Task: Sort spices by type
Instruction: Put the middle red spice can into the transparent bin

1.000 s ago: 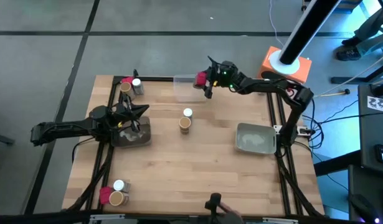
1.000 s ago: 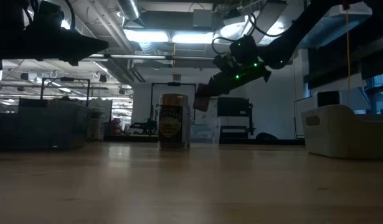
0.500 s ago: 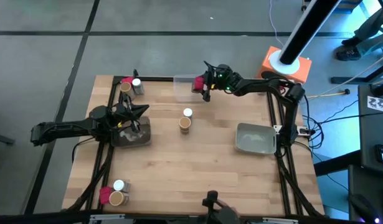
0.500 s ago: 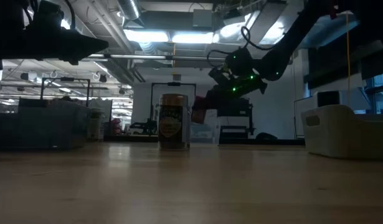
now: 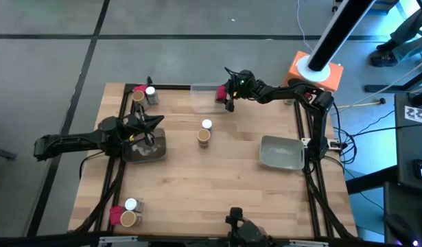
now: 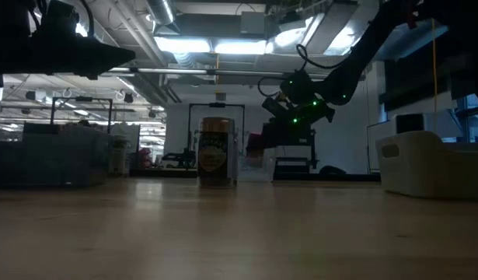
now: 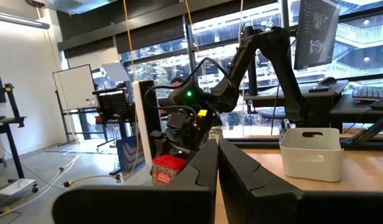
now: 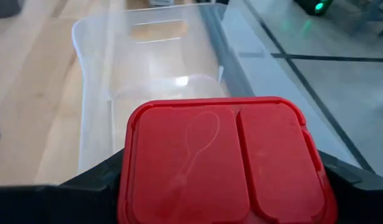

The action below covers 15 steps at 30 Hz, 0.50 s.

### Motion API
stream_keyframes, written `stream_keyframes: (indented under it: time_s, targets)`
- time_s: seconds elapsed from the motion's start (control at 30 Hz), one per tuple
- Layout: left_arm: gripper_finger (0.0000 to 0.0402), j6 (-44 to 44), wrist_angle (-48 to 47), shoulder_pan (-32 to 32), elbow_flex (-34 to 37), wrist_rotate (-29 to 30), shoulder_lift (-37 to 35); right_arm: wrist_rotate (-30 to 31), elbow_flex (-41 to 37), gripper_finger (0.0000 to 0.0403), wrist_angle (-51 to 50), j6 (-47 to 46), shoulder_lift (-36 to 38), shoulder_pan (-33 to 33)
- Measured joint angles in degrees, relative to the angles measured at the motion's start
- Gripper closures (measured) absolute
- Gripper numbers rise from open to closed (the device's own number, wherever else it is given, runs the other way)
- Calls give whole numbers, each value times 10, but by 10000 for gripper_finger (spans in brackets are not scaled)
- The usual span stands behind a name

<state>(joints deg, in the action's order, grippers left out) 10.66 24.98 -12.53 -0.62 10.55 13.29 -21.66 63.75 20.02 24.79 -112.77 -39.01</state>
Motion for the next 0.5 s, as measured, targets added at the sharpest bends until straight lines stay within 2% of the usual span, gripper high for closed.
stream_keyframes:
  time_s: [0.37,0.5]
  targets:
    - [398,-1,1,0,0,0,0,16,28,104,-46,3,0,0]
    - [398,-3,1,0,0,0,0,20,30,53,-54,10,0,0]
